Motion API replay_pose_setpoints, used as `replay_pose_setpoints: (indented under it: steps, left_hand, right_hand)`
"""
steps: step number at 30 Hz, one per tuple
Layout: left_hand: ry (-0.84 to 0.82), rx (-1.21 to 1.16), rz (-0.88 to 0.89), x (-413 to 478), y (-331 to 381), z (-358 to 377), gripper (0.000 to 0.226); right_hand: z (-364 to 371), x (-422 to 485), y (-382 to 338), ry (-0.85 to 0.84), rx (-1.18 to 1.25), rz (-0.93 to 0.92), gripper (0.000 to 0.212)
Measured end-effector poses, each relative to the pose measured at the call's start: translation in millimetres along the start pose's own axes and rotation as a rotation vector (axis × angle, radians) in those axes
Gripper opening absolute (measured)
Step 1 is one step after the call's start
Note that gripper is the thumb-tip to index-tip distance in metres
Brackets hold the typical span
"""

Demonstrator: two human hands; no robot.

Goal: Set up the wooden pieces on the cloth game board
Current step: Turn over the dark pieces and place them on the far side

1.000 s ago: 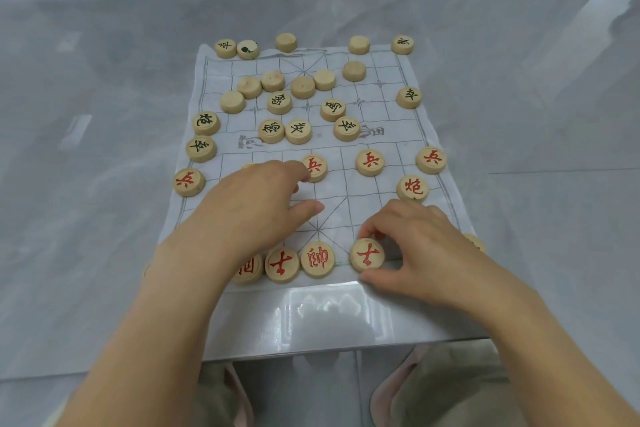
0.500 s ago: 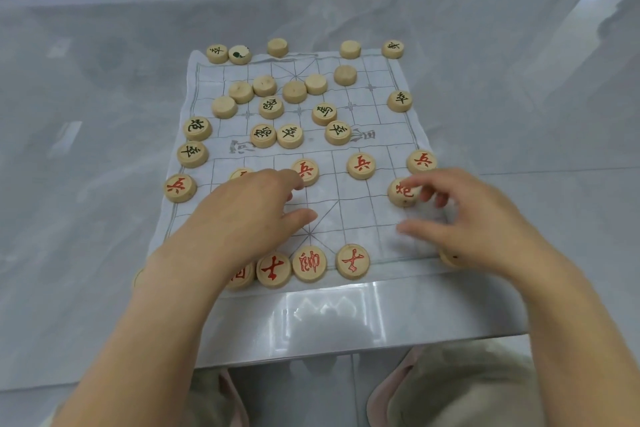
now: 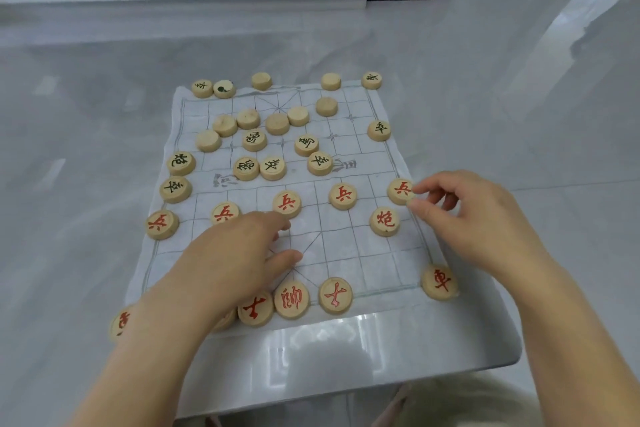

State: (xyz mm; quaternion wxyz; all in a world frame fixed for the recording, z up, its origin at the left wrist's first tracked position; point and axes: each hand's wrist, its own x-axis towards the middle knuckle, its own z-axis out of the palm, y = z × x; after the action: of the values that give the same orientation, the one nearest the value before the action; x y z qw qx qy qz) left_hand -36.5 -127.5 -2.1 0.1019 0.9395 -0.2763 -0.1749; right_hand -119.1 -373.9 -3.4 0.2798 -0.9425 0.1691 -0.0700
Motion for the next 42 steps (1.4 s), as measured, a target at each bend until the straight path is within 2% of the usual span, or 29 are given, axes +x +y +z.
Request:
replay_pose_setpoints:
  steps: [6, 13, 17, 20, 22, 24, 28, 30, 34, 39, 42]
  left_hand:
    - [0.019, -0.022, -0.032, 3.4, -8.2, -3.5, 0.047]
    - [0.077, 0.005, -0.044, 2.5, -18.2, -5.3, 0.048]
    - [0.098, 0.006, -0.041, 2.1, -20.8, -6.3, 0.047]
    - [0.1, 0.004, -0.044, 0.8, -22.4, -7.6, 0.046]
    - [0.101, 0.0, -0.042, 0.1, -22.6, -8.2, 0.047]
    - [0.099, -0.003, -0.04, -0.5, -22.7, -9.1, 0.048]
    - [0.083, -0.007, -0.035, -2.1, -20.5, -10.2, 0.047]
    - [0.072, -0.011, -0.029, -2.4, -17.3, -10.5, 0.045]
    - [0.061, -0.021, -0.017, -3.3, -9.8, -11.2, 0.046]
    - [0.049, -0.03, -0.031, -4.4, -8.8, -14.1, 0.046]
    - [0.045, -0.036, -0.048, -5.1, -11.4, -15.9, 0.044]
  right_hand:
    - [15.6, 84.5, -9.1, 0.025, -0.118, -0.074, 0.024]
    - [74.0, 189.2, -43.4, -0.004, -0.24, -0.136, 0.038]
    - [97.0, 213.9, -51.7, -0.086, -0.378, -0.154, 0.034]
    - [97.2, 215.8, -51.0, -0.089, -0.371, -0.158, 0.031]
    - [88.9, 208.2, -50.4, -0.046, -0.28, -0.162, 0.033]
    - [78.1, 194.8, -50.9, -0.024, -0.073, -0.125, 0.031]
    - [60.6, 158.5, -51.8, -0.152, 0.543, 0.047, 0.027]
    - [53.5, 145.4, -49.1, -0.187, 0.625, 0.076, 0.027]
    - [39.5, 135.5, -41.5, -0.193, 0.523, 0.081, 0.014]
    - [44.1, 131.5, -26.7, -0.264, -0.136, -0.03, 0.015]
    - [50.6, 142.8, -30.7, -0.181, -0.291, -0.036, 0.024]
